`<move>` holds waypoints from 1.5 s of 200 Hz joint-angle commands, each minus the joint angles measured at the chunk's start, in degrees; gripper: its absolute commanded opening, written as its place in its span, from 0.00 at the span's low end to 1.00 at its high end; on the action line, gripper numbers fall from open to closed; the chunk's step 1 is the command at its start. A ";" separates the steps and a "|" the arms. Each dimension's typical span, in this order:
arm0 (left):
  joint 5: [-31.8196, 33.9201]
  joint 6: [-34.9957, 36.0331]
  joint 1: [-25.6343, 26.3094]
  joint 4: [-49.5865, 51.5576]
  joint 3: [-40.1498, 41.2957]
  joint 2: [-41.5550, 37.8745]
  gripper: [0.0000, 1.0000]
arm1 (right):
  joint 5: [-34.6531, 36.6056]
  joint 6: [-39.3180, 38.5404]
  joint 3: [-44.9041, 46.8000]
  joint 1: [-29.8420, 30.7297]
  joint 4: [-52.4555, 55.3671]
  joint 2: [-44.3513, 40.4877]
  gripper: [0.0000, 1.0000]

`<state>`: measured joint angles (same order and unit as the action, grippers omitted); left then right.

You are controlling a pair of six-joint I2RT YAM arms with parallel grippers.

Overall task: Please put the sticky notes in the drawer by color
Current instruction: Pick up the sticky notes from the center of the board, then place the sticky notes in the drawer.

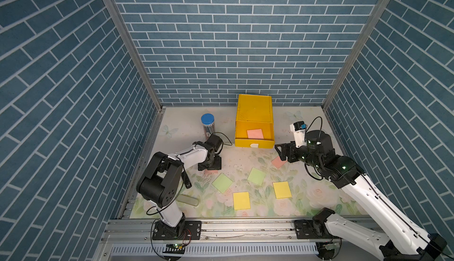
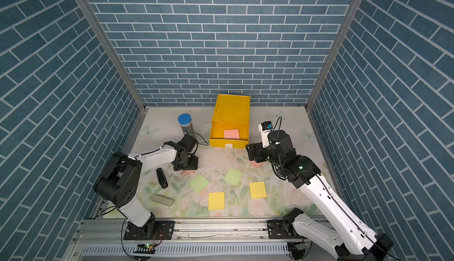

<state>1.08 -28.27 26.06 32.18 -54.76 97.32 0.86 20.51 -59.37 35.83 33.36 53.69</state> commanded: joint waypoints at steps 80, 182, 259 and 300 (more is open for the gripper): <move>1.60 -0.87 -0.15 8.59 -5.22 -3.40 0.72 | -0.40 -1.18 1.18 -0.18 -2.43 0.11 0.85; 1.75 -0.05 0.52 17.96 -20.12 -8.91 0.68 | 4.55 0.39 5.31 -0.91 -1.64 0.35 0.84; 0.68 0.59 3.99 25.19 -38.74 -6.68 0.66 | 3.50 1.20 8.81 -4.86 -1.35 -3.47 0.83; 0.22 0.82 4.40 27.40 -46.17 -6.44 0.68 | 2.81 1.44 10.83 -4.95 -2.11 -4.29 0.83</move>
<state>1.41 -28.34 30.46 55.79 -96.97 90.02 3.73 20.75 -49.93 31.09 31.64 50.43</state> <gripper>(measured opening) 0.676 0.832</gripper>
